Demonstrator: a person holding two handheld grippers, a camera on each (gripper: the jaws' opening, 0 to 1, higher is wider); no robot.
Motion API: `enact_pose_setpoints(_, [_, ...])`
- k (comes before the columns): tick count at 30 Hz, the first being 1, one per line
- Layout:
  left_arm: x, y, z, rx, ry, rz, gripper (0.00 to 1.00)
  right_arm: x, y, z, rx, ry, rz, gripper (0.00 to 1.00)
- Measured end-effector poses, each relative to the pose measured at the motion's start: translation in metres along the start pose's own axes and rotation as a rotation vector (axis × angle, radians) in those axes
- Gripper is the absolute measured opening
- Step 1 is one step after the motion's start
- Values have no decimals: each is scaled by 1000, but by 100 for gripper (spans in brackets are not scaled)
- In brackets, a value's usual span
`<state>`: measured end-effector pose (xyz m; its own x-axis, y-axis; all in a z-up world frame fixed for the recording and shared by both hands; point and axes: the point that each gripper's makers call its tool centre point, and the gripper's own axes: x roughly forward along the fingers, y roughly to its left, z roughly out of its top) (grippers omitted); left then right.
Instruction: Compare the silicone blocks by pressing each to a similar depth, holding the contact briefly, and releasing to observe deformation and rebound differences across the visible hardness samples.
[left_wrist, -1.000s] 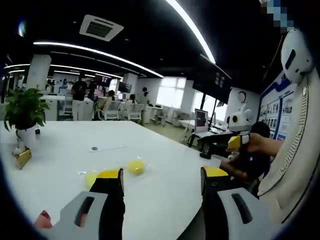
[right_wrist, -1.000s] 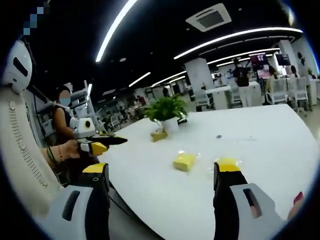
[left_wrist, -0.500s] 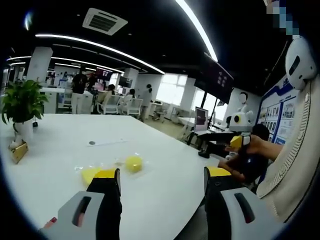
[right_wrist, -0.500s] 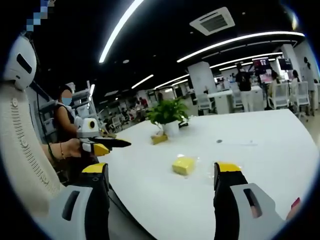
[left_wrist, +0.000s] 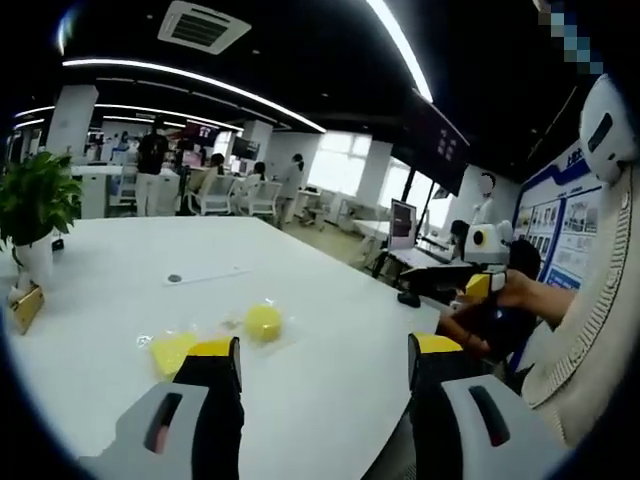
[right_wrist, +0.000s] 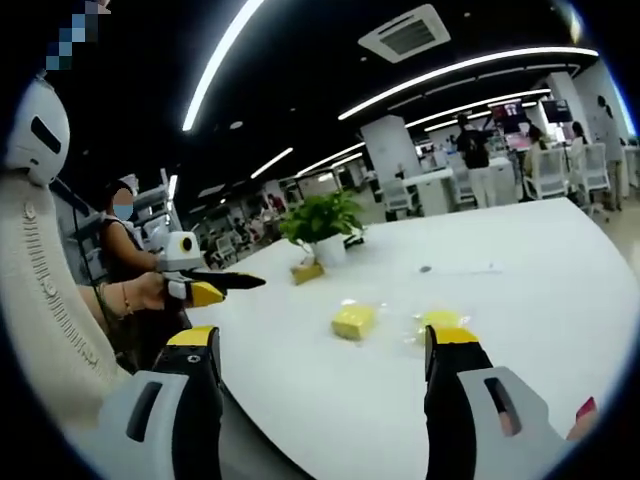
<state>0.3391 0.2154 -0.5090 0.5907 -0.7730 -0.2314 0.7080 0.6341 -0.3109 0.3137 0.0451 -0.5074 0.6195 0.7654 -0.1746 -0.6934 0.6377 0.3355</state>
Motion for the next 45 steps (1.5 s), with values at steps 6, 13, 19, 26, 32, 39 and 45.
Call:
enact_pose_setpoints(6, [21,7,4,-37,16,-12,65,4,-13,-5,20,7,-3,77])
enact_pose_setpoints(13, [46,22,-2,-52,79,-7,64,9,-30,-12,49,27,-7,76])
enact_pose_setpoints(19, [72,38,-1,-104,96,8,64,14,-40,-16,66,40,-2,75])
enact_pose_setpoints(26, [99,51,-3,-160,107,0,62,20,-49,-22,86,53,5,75])
enact_pose_setpoints(32, [126,60,-6,-158,137,-10,64,18,-58,-26,99,65,-5,75])
enact_pose_setpoints(39, [152,75,-6,-181,142,-13,60,15,-69,-31,121,69,-21,74])
enact_pose_setpoints(45, [173,89,-19,-207,178,-5,62,15,-78,-36,137,81,-35,74])
